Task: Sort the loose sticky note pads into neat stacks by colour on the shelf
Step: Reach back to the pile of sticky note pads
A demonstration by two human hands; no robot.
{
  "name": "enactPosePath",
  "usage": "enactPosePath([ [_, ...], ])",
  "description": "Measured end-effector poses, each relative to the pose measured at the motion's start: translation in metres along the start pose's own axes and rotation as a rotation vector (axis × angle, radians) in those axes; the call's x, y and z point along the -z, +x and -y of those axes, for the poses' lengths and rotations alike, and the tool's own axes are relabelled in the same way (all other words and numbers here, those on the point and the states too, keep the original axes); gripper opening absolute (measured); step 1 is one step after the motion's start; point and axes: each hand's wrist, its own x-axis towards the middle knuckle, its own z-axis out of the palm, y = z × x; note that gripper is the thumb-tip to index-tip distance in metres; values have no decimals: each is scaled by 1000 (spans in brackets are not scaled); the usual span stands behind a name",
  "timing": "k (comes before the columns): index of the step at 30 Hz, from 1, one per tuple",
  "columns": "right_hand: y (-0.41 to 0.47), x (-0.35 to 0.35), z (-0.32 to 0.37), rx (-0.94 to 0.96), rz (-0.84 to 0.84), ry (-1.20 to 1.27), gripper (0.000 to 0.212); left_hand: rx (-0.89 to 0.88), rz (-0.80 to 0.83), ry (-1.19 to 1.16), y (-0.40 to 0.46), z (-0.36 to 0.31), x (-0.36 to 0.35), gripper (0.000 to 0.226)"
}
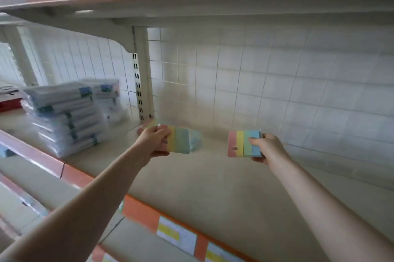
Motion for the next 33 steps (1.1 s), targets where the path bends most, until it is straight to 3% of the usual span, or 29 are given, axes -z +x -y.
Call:
enactPosePath([
  [7, 17, -102, 16, 7, -24, 37, 19, 11, 28, 11, 84, -1, 59, 16],
  [11, 24, -153, 21, -13, -77, 56, 7, 25, 90, 29, 125, 1, 87, 16],
  [14, 28, -175, 23, -38, -121, 56, 11, 40, 119, 21, 146, 0, 98, 17],
  [23, 41, -203, 26, -92, -191, 33, 14, 59, 226, -25, 186, 7, 102, 17],
  [29, 53, -205, 15, -103, -231, -18, 13, 10, 178, 114, 201, 12, 89, 13],
  [33, 56, -198, 9, -15, -287, -206, 20, -79, 123, 288, 207, 21, 80, 22],
])
